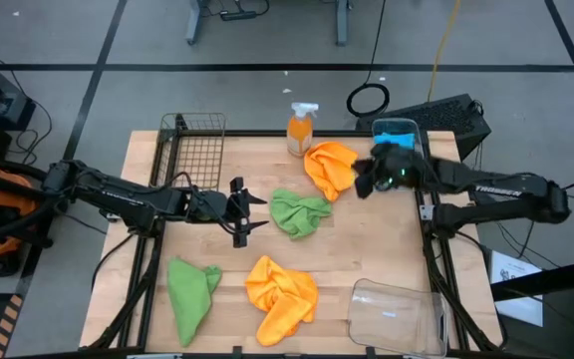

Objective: Sort microfiber towel by color & place in baskets
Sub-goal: Put the bottom green microfiber towel into the wire basket

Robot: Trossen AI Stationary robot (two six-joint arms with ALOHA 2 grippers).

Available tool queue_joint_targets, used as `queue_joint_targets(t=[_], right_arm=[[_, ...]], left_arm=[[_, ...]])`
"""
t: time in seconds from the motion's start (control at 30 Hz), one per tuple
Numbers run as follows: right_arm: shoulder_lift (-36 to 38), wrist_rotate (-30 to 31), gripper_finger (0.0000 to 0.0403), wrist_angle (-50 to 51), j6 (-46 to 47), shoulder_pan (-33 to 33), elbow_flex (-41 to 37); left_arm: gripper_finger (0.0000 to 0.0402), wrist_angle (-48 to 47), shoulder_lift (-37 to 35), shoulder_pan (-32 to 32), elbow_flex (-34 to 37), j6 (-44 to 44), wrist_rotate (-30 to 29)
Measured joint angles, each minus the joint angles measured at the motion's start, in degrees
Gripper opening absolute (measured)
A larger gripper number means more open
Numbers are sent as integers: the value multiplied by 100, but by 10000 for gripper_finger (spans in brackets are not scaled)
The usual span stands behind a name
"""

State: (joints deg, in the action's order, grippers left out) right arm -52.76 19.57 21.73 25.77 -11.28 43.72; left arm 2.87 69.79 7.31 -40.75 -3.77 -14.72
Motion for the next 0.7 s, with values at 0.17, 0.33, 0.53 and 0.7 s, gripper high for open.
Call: queue_joint_targets(t=[0.17, 0.33, 0.53, 0.7], right_arm=[[-223, 552, 75, -491, 231, 1086, -362], [-708, 878, 75, -891, 213, 1833, -418], [-1510, 1041, 75, -1936, -781, 2447, -420], [-2106, 1045, 75, -2423, -1042, 2640, -419]], left_arm=[[260, 228, 430, -28, -4, -9, 2], [260, 585, 811, -76, -2, 69, -37], [260, -345, 747, 266, -3, 514, -191], [260, -1728, 460, 848, -6, 1332, 58]])
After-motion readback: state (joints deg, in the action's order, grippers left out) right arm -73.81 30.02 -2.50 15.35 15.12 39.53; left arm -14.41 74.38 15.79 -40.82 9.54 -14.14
